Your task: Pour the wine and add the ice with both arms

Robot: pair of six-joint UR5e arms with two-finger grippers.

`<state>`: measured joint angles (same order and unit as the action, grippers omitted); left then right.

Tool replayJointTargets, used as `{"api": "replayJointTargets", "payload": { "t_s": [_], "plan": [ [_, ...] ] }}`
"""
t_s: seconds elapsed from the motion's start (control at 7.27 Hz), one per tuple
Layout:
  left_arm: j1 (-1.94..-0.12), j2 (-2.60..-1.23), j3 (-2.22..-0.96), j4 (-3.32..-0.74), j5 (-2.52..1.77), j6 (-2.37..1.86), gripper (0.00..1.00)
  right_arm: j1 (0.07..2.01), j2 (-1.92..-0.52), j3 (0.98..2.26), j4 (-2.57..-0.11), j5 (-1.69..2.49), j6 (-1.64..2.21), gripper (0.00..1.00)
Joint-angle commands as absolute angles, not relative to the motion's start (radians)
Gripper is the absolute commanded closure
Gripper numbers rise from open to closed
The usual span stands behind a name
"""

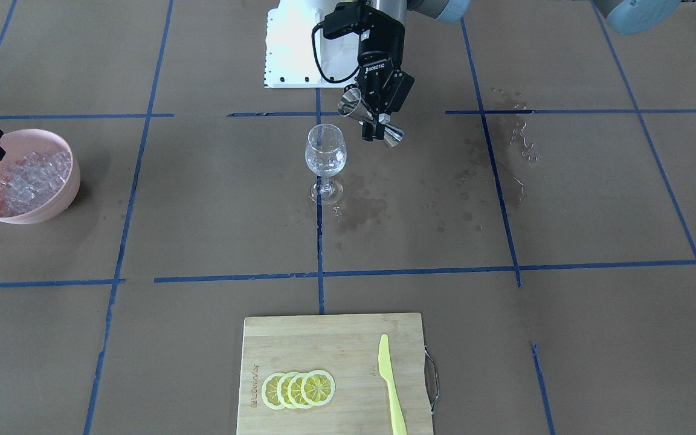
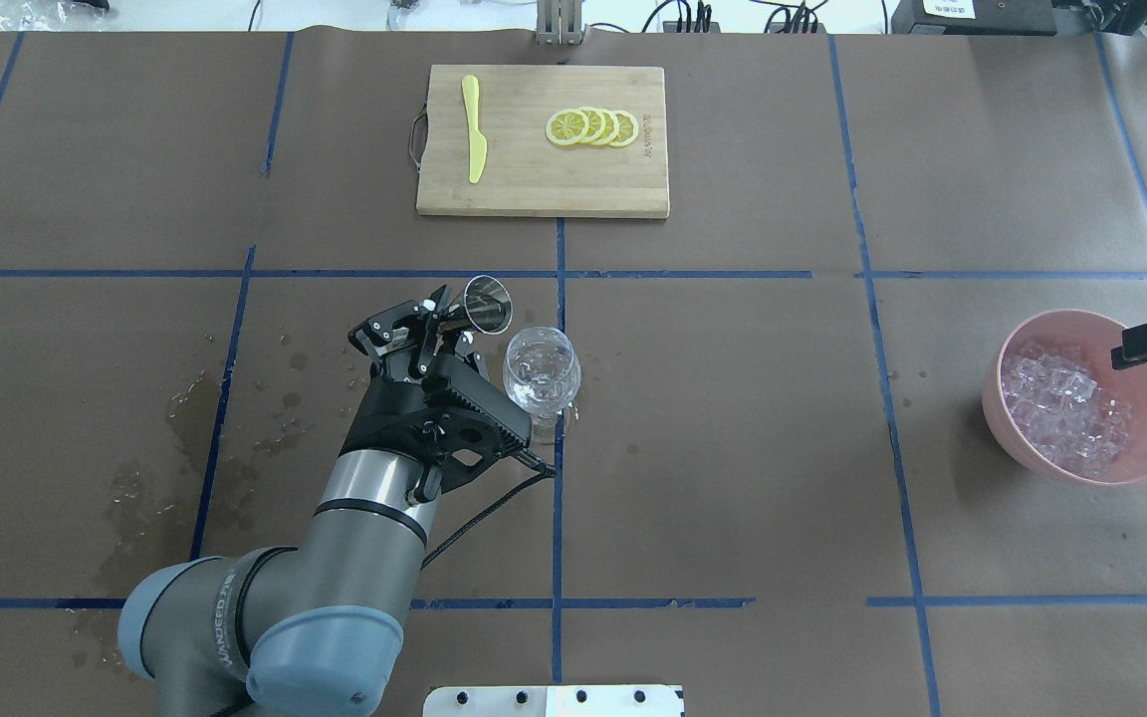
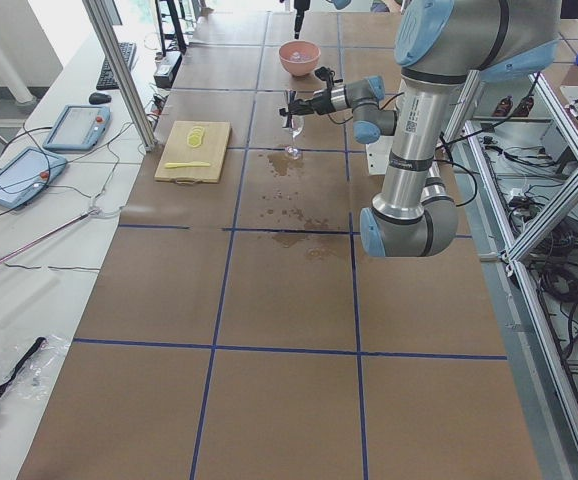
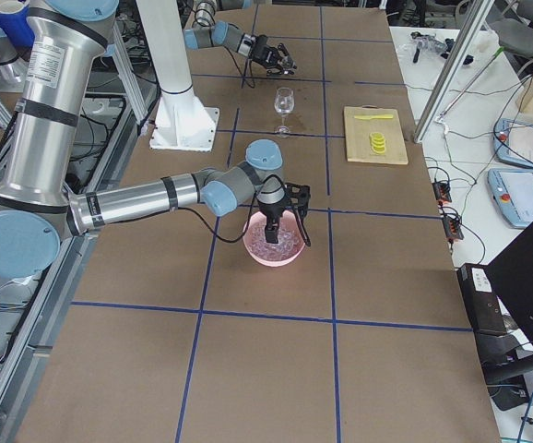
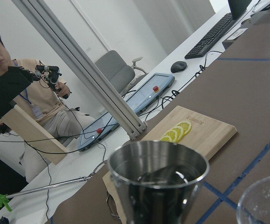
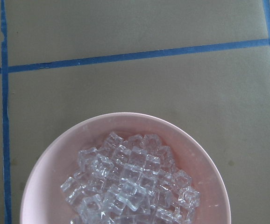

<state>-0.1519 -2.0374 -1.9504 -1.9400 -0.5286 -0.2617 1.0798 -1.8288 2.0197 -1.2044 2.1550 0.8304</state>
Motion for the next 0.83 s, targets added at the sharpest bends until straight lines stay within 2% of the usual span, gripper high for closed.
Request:
{"api": "replayJointTargets", "payload": {
  "t_s": [0.0,0.69],
  "plan": [
    [-0.152,-2.052,-1.953,-1.904,-0.525,-0.158,1.0,1.077,-1.829,2.016,-1.203,2.157,0.83,0.0],
    [-0.152,-2.091,-1.96,-1.752,-0.506,-0.02,1.0,1.068,-1.83,2.011,-1.186,2.158,0.836,0.0]
  ]
}}
